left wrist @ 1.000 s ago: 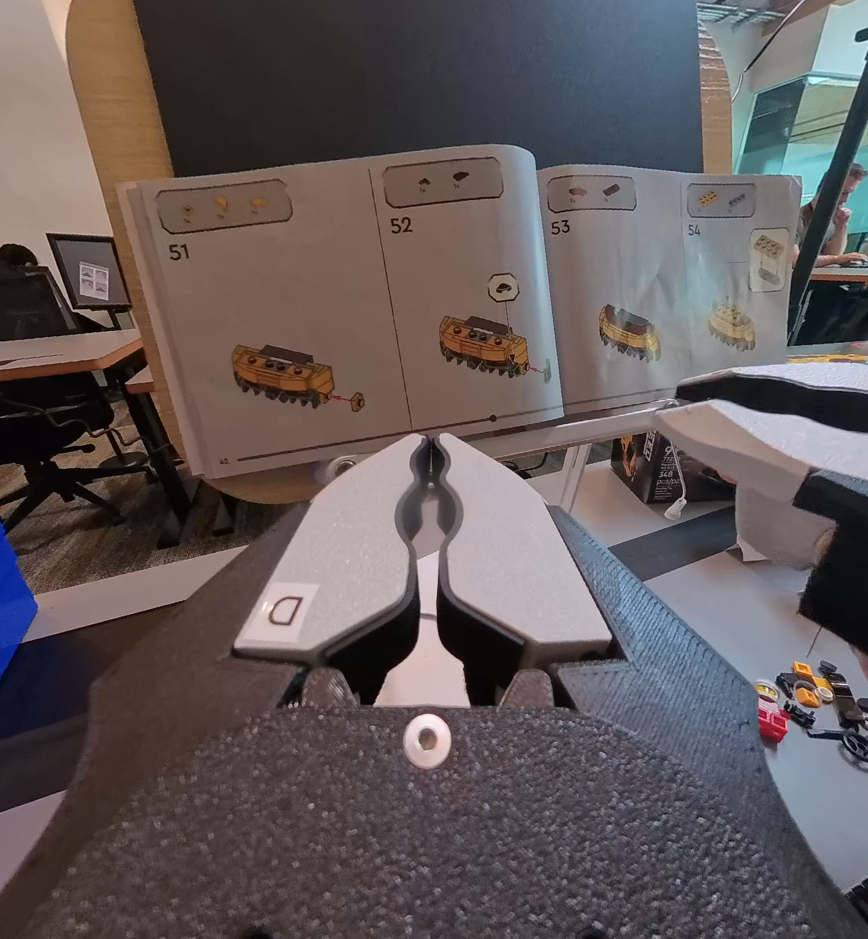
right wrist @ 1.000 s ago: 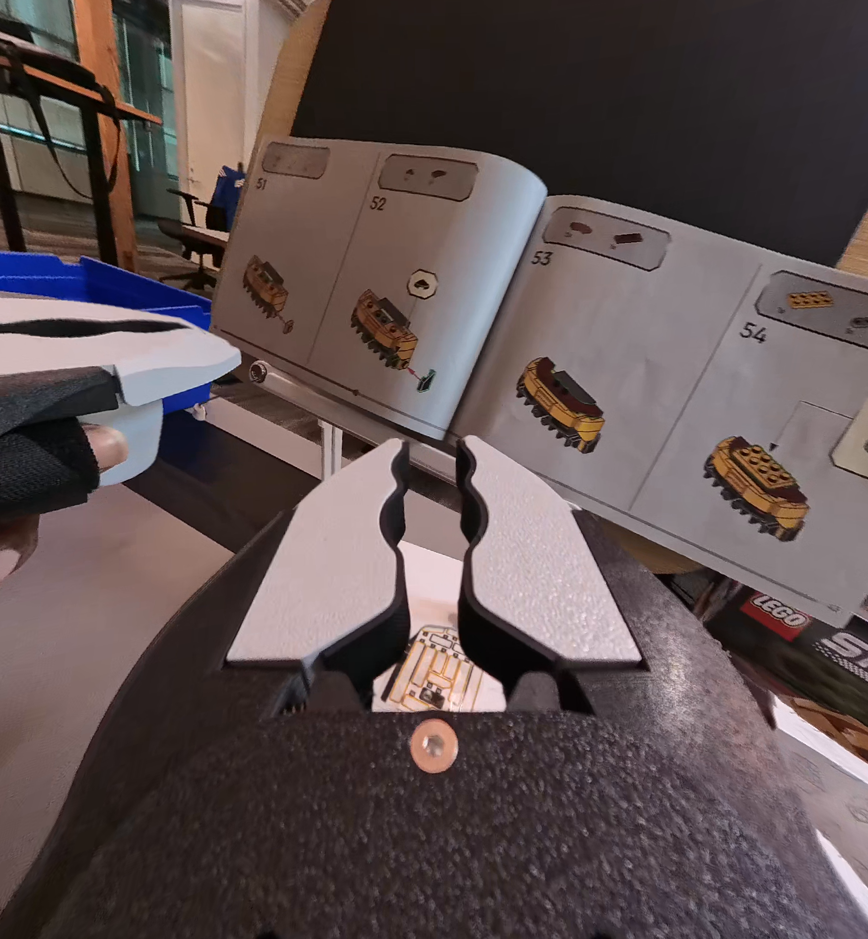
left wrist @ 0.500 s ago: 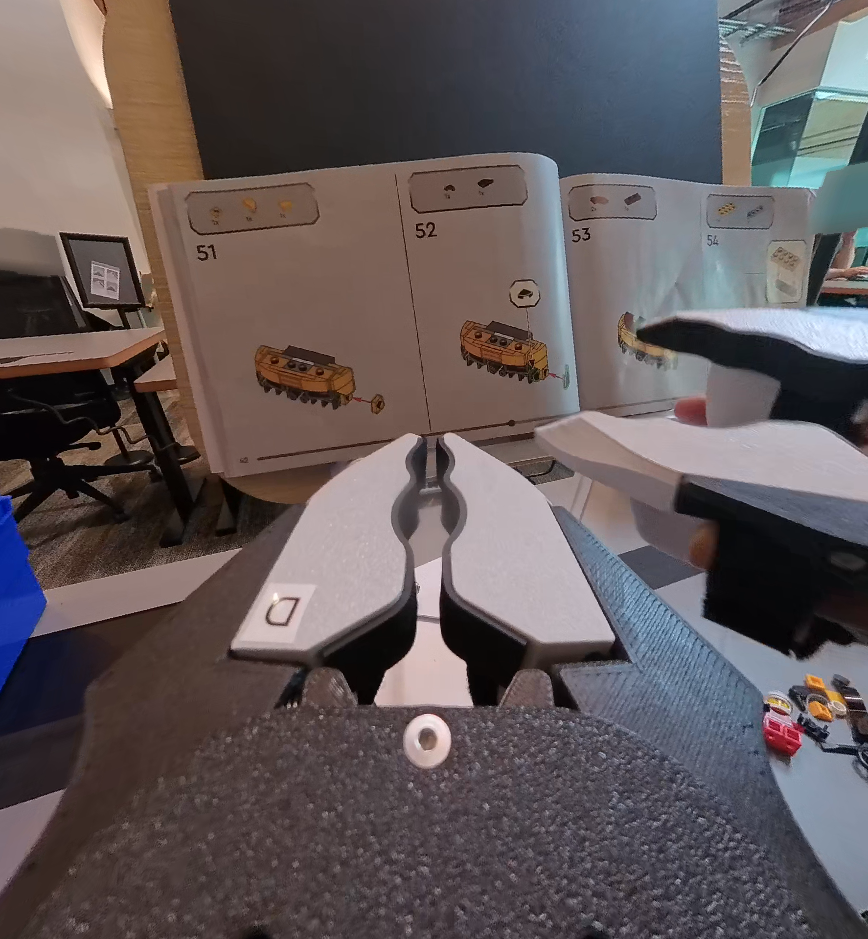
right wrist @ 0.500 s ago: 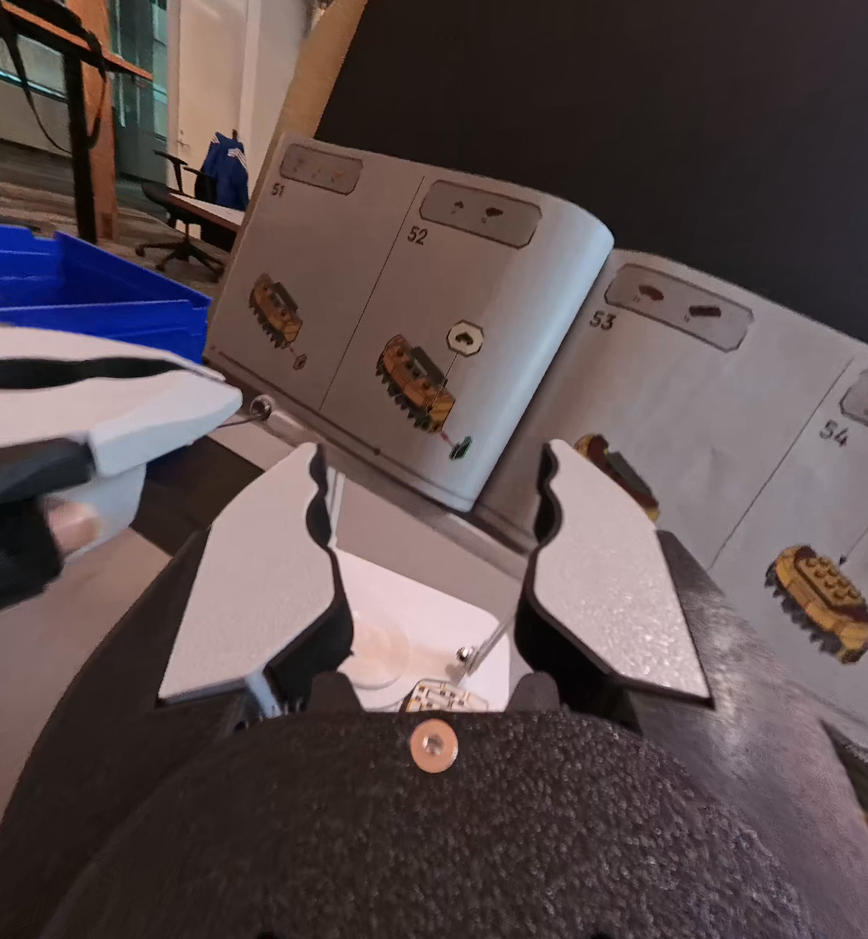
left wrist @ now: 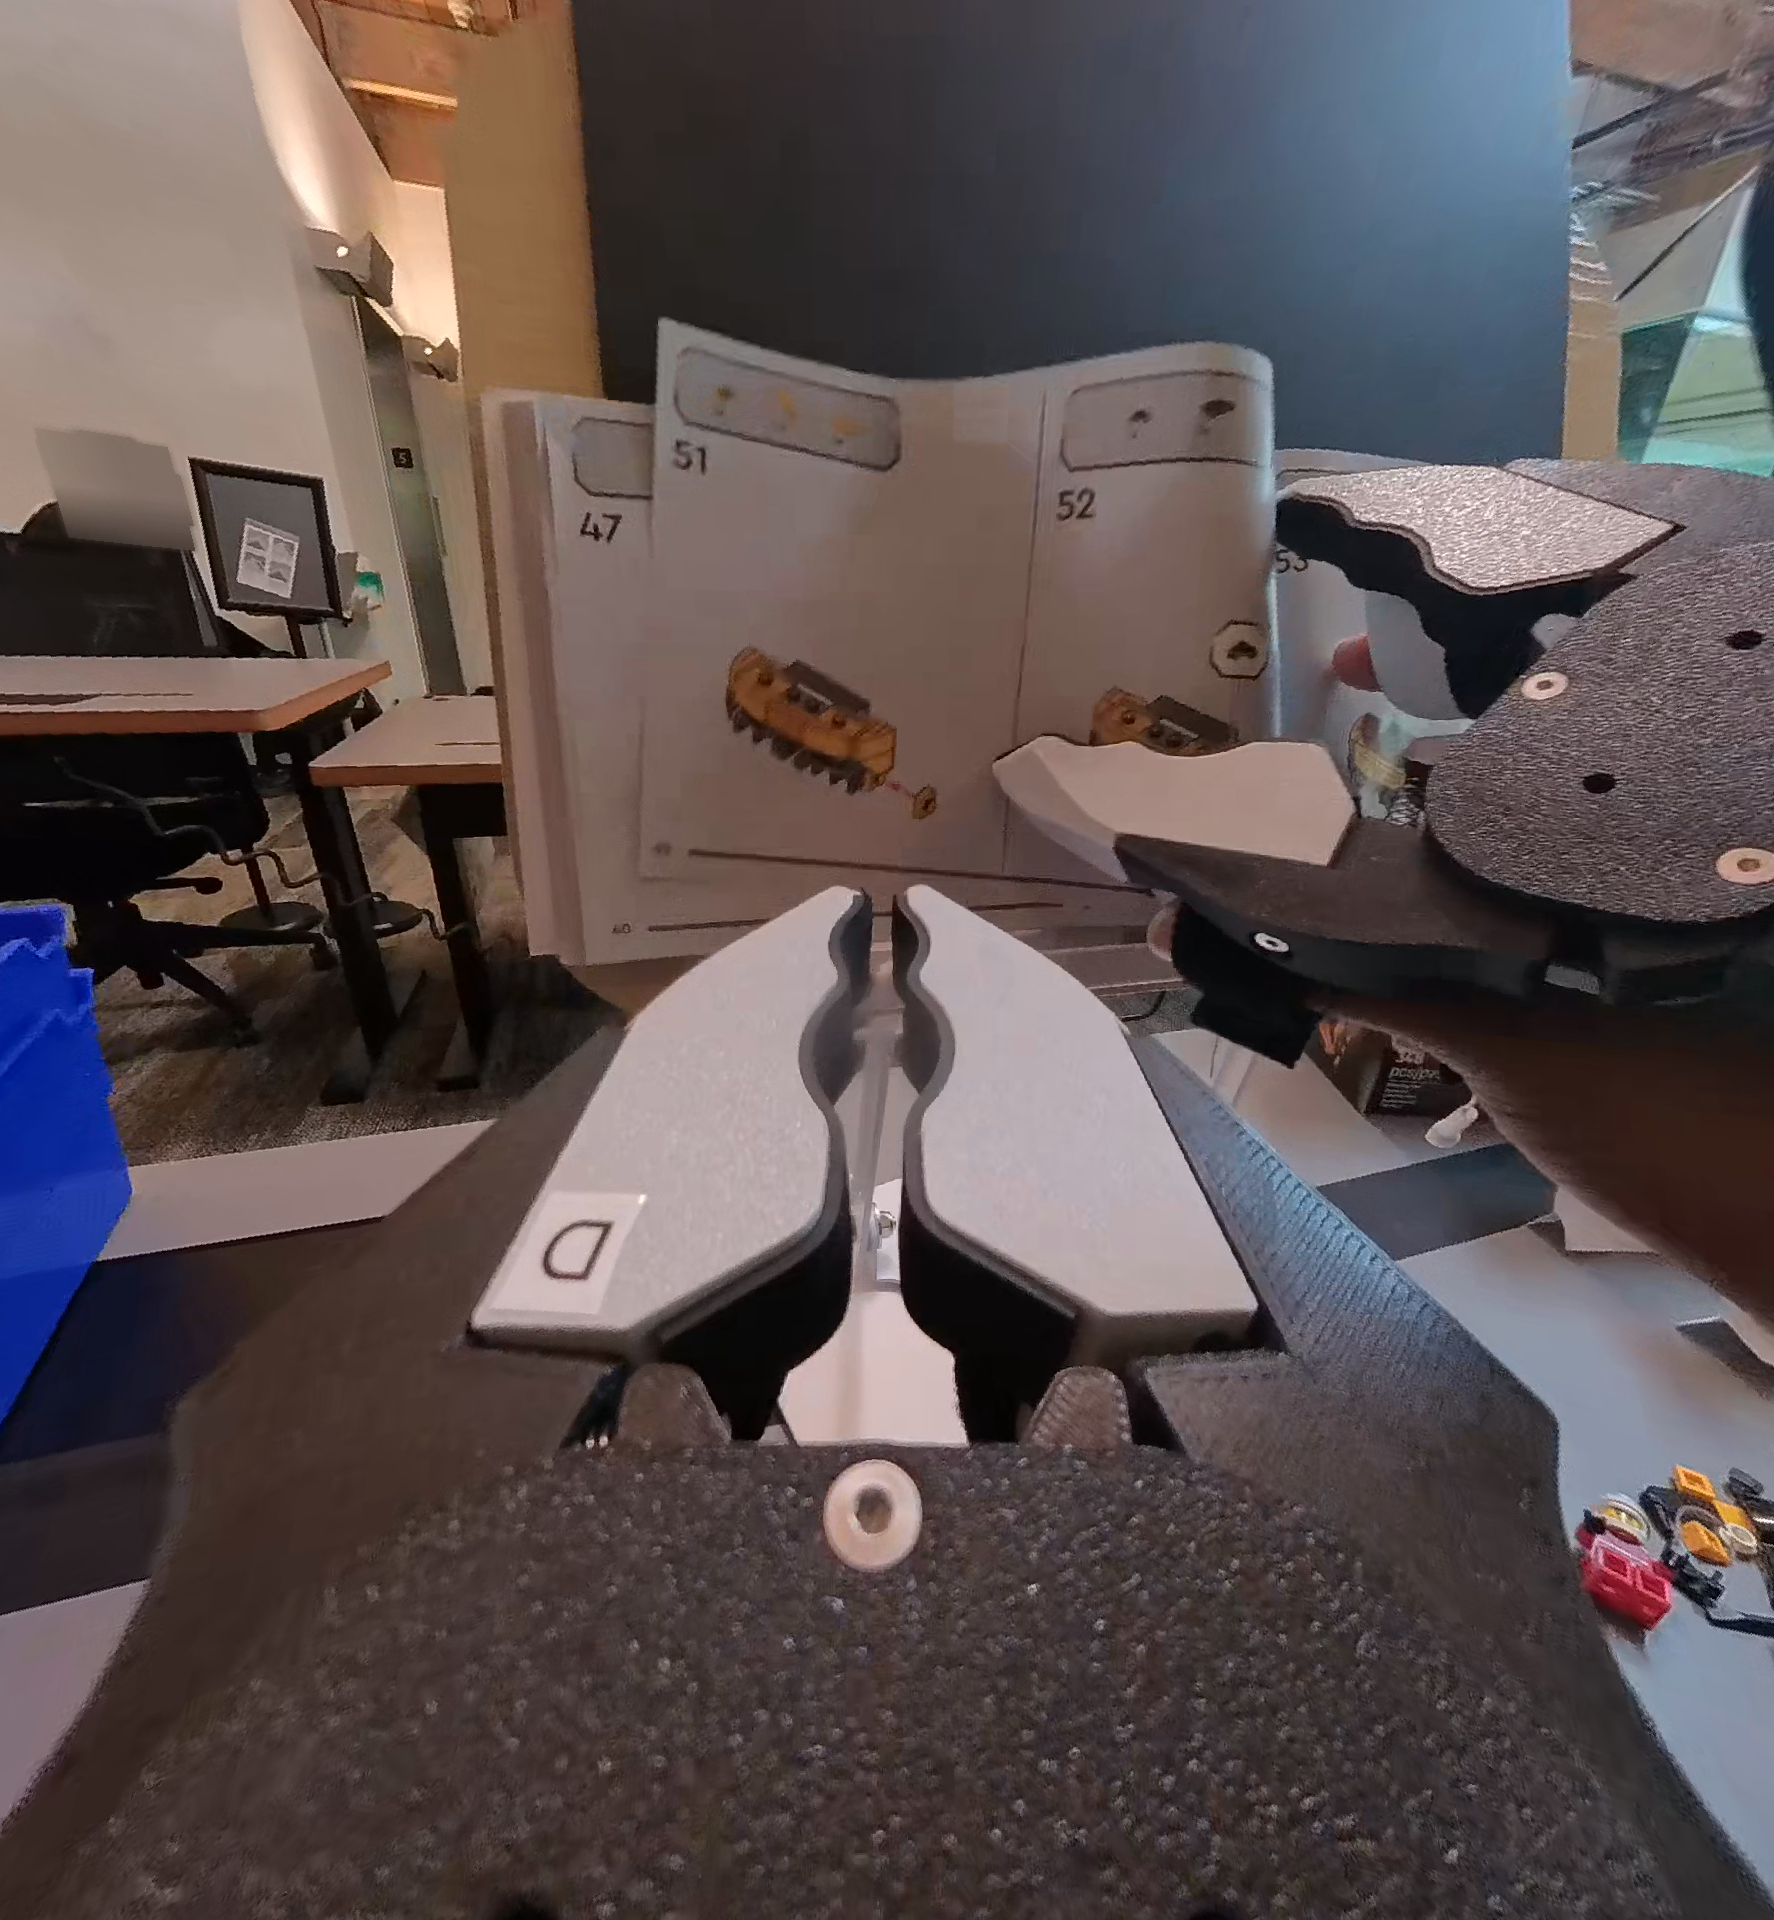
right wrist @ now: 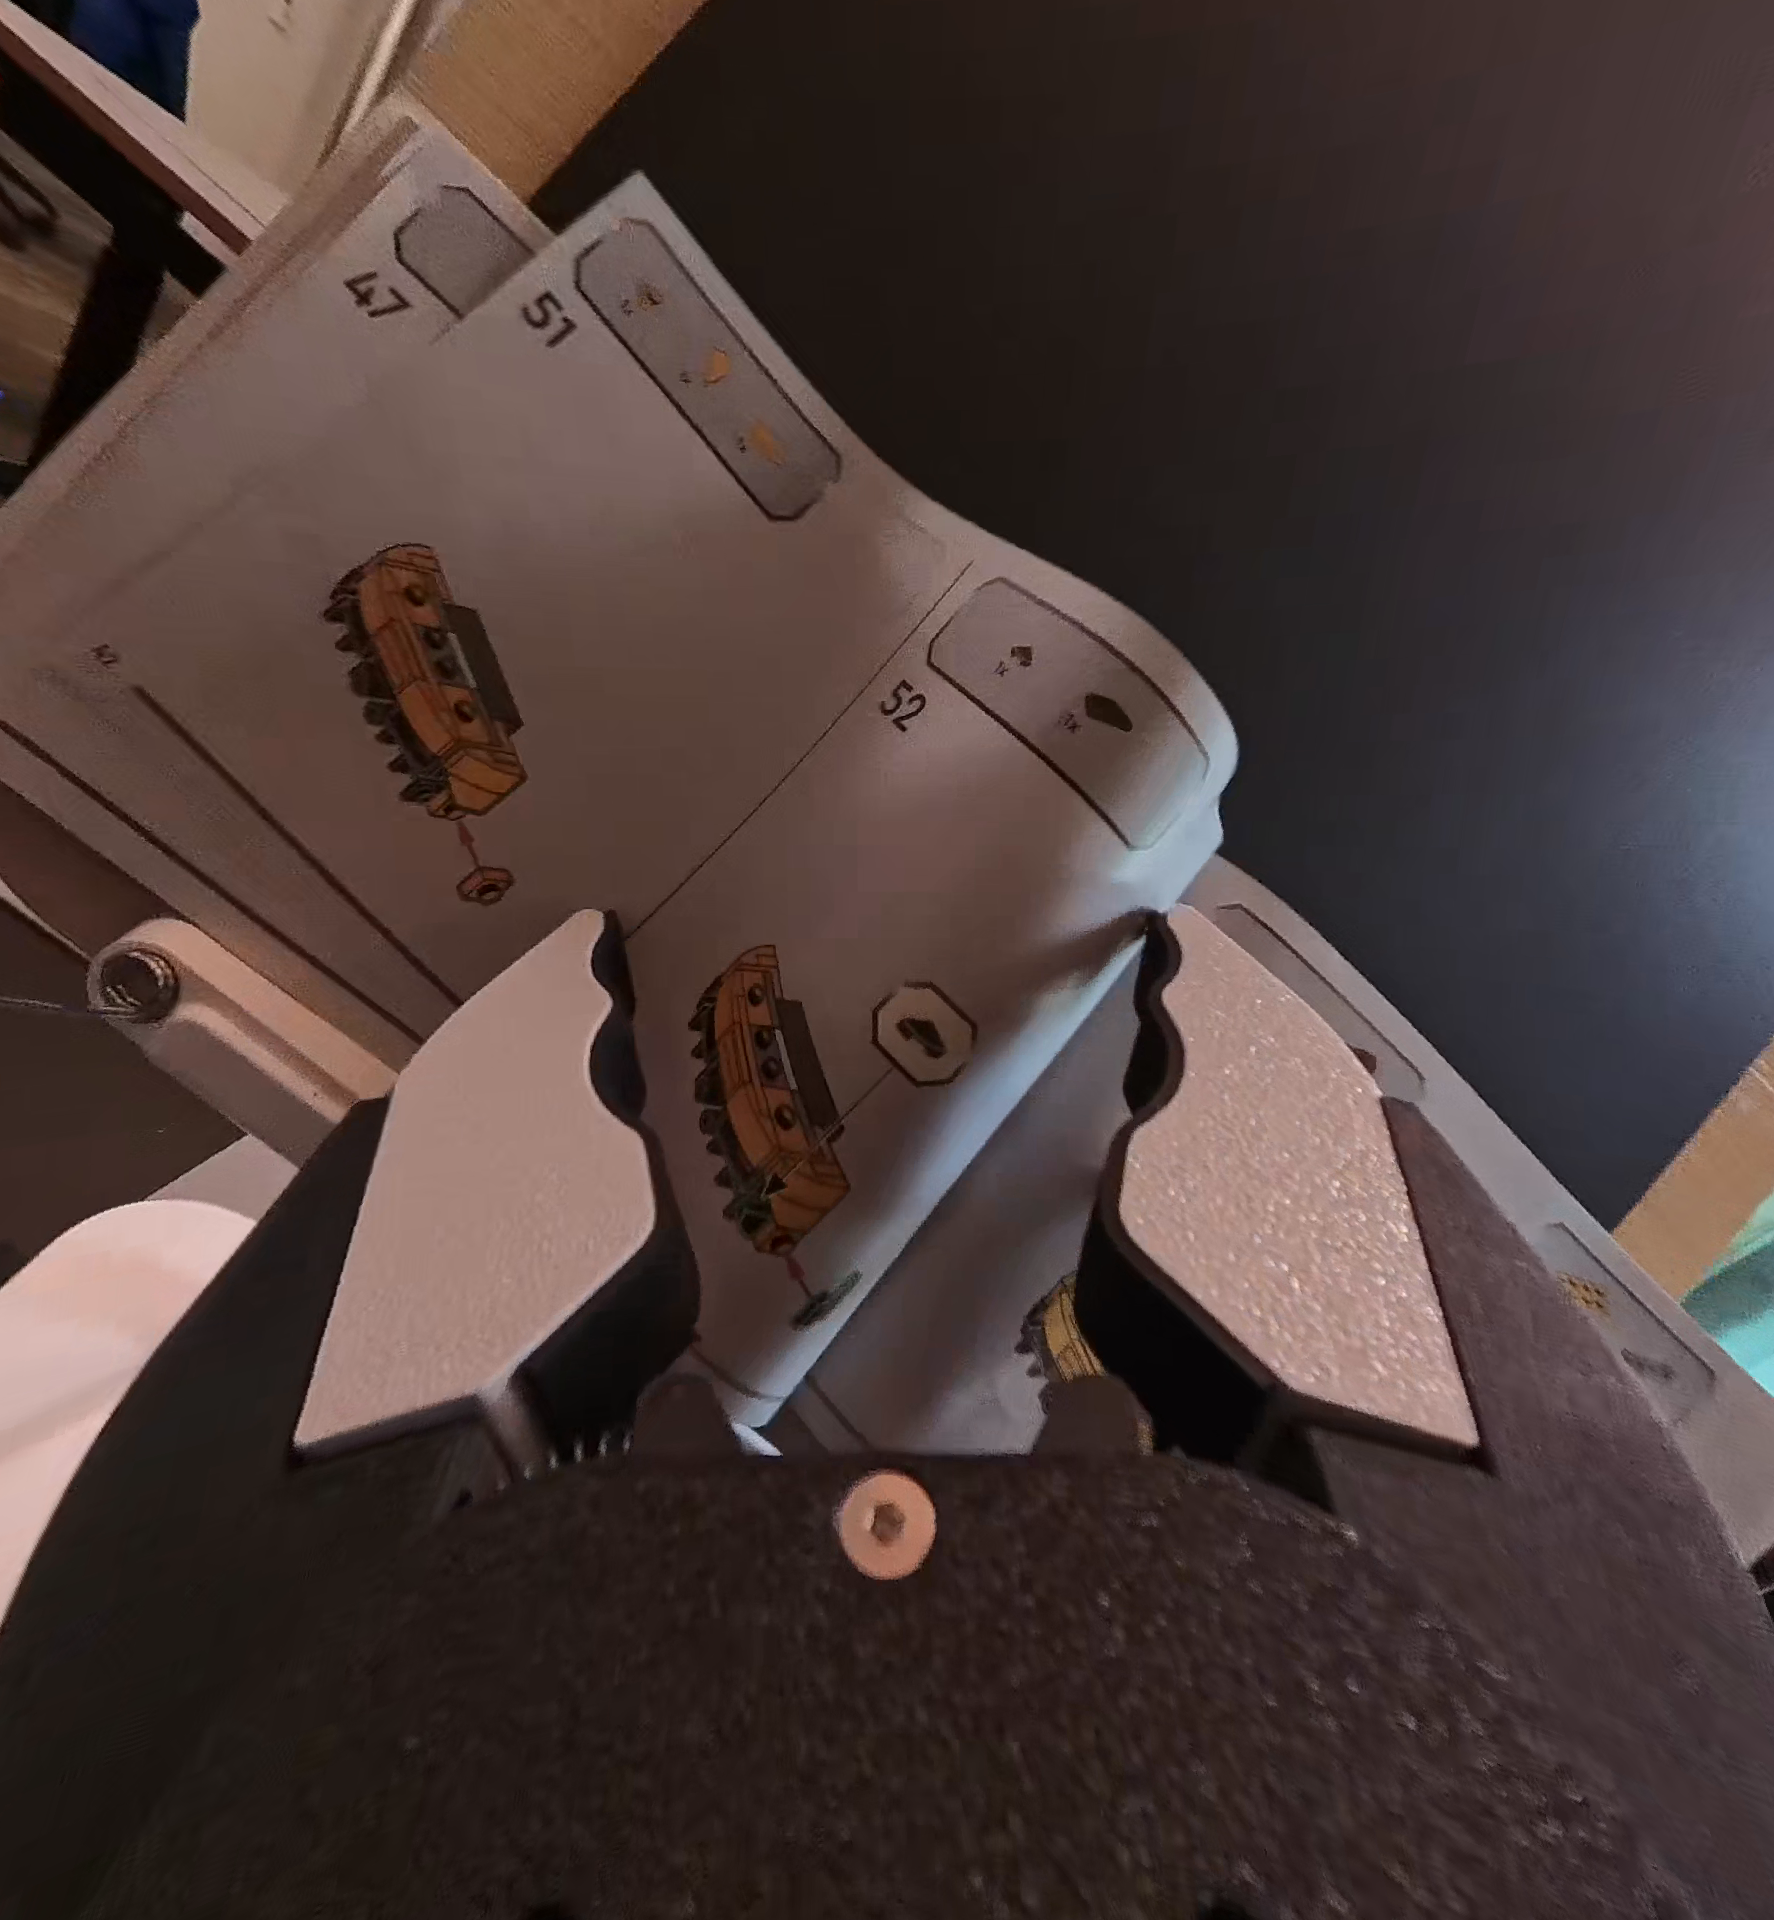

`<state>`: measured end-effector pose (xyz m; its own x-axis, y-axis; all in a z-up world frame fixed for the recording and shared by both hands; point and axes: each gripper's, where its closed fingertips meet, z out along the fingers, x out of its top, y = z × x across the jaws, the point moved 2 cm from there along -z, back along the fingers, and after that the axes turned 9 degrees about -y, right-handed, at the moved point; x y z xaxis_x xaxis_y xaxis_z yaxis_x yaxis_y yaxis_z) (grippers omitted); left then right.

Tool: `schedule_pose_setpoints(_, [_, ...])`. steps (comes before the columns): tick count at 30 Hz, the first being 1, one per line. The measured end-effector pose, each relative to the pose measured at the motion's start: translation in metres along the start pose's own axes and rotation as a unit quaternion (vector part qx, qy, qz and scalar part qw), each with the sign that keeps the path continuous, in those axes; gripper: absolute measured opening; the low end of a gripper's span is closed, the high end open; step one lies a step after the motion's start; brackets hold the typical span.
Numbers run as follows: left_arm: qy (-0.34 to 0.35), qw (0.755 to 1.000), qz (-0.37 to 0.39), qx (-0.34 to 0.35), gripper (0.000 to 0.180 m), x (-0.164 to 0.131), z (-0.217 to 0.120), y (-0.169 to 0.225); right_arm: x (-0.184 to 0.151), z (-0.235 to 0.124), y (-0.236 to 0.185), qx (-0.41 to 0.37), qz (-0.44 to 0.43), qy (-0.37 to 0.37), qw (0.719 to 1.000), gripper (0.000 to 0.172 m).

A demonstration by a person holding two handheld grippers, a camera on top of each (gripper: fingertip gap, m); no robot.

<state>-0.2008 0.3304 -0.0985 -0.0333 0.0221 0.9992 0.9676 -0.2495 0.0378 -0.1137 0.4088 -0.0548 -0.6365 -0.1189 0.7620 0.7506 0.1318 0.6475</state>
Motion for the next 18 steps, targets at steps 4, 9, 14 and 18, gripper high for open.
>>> schedule_pose_setpoints(4, [-0.002,1.000,0.004,-0.003,0.003,-0.001,0.001,0.003,-0.001,-0.005,0.006,0.005,0.016,0.008,1.000,0.081])
schedule_pose_setpoints(9, [-0.005,1.000,0.006,-0.010,0.005,-0.002,0.001,0.005,-0.005,-0.015,0.025,0.000,0.033,0.026,0.999,0.064])
schedule_pose_setpoints(14, [-0.020,0.999,0.003,-0.046,0.013,-0.005,0.007,0.018,-0.019,-0.028,0.059,-0.003,0.080,0.034,0.996,0.043])
schedule_pose_setpoints(18, [-0.055,0.994,-0.008,-0.093,0.028,-0.012,0.019,0.038,-0.037,-0.029,0.077,0.007,0.105,0.024,0.994,0.033])
